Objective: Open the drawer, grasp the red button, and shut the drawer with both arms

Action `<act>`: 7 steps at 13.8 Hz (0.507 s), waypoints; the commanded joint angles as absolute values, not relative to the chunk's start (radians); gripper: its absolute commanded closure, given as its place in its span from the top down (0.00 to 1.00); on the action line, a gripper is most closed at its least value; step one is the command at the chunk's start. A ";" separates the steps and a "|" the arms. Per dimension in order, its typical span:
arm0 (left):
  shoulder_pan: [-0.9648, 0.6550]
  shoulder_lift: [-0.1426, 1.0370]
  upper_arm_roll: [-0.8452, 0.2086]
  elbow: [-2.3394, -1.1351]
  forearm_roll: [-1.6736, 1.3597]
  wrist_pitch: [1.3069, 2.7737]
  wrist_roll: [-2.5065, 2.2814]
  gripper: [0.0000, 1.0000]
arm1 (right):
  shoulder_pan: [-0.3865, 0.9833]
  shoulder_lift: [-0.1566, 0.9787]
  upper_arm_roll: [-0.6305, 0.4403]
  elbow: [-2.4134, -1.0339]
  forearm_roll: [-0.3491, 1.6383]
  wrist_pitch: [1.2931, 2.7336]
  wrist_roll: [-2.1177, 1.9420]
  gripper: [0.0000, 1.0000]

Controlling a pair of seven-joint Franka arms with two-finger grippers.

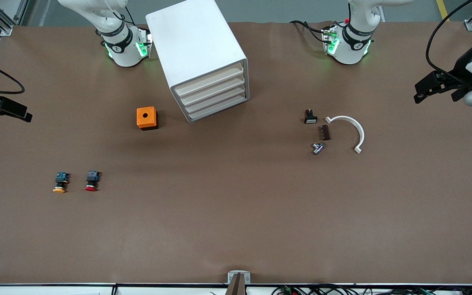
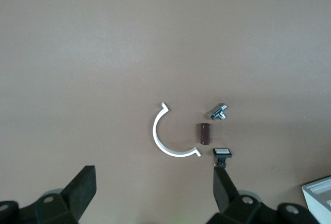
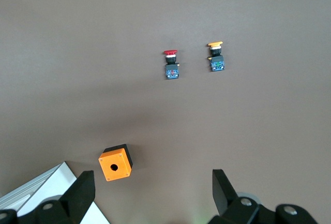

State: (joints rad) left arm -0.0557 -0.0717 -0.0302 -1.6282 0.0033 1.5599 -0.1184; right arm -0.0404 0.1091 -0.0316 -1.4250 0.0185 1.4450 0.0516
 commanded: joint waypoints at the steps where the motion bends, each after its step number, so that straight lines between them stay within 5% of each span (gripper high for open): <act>1: -0.052 -0.063 -0.035 -1.601 -0.003 1.555 -0.103 1.00 | -0.052 0.124 -0.025 -1.396 0.017 1.433 0.055 1.00; 7: -0.041 -0.045 -0.029 -1.583 0.002 1.555 -0.117 1.00 | -0.060 0.127 -0.026 -1.394 0.017 1.434 0.063 1.00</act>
